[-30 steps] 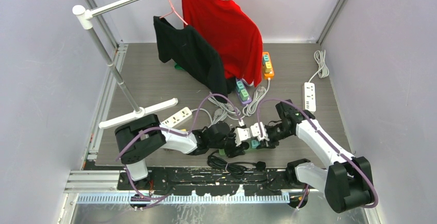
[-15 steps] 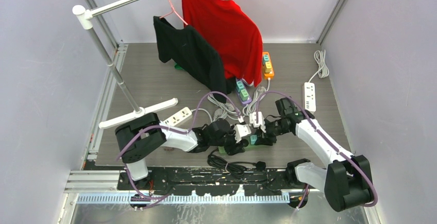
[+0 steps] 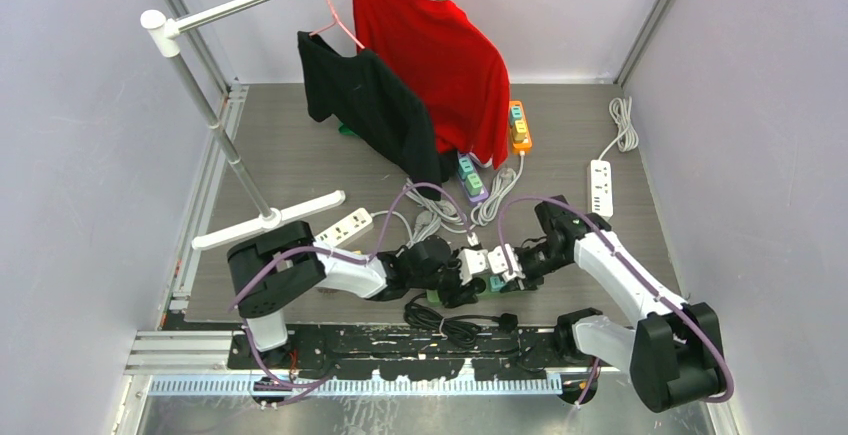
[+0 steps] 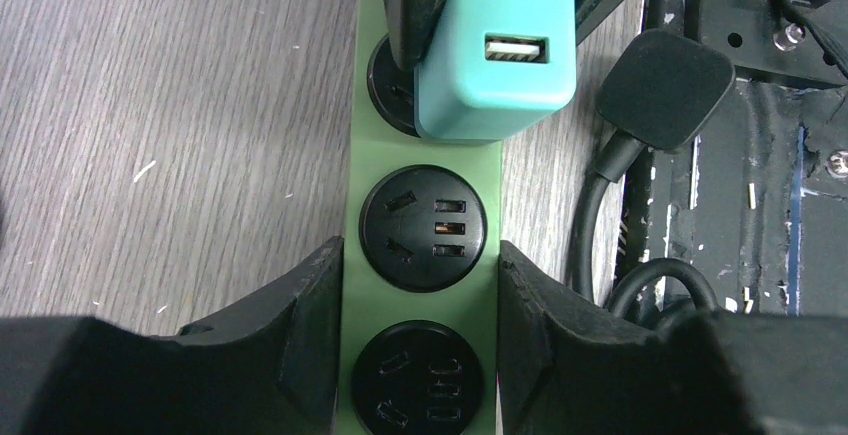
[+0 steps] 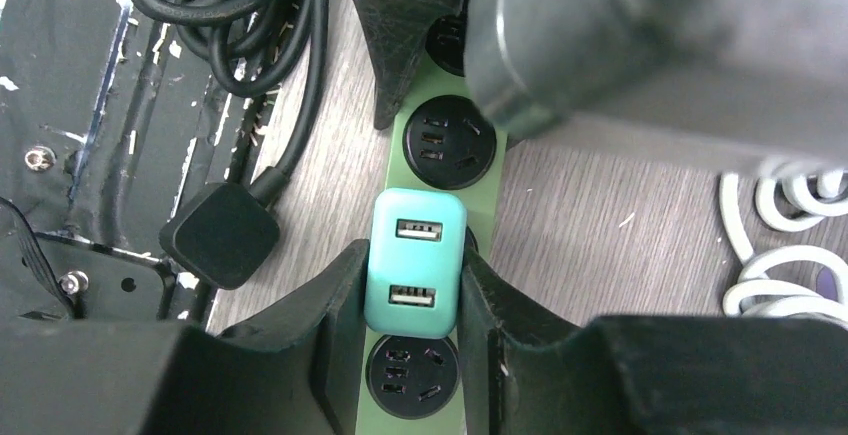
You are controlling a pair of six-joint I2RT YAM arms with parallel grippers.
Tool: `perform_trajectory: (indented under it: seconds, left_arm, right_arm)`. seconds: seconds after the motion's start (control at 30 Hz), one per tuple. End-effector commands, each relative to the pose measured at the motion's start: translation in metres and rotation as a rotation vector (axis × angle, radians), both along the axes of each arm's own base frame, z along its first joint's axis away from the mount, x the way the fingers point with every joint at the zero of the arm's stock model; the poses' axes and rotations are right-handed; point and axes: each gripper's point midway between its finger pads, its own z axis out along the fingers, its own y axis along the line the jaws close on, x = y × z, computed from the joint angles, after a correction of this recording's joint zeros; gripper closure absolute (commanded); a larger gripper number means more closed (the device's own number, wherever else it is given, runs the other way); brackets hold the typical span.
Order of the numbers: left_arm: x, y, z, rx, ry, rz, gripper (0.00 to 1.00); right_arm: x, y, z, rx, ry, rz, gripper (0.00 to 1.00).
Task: Pull the plug off the socket
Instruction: Remove the plug from the socket.
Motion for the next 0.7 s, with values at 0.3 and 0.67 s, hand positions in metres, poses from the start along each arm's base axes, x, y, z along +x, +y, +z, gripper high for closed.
perform_trajectory:
  seconds: [0.3,0.67]
  left_arm:
    - [0.004,0.026,-0.048,0.175,0.101,0.089,1.00]
    - [0.000,0.037,-0.056,0.194,0.135,0.108,1.00]
  right_arm:
    - [0.067,0.041,0.061,0.214,0.085,-0.311,0.99]
    - [0.009,-0.023,0.027,-0.021,0.122,-0.005,0.99]
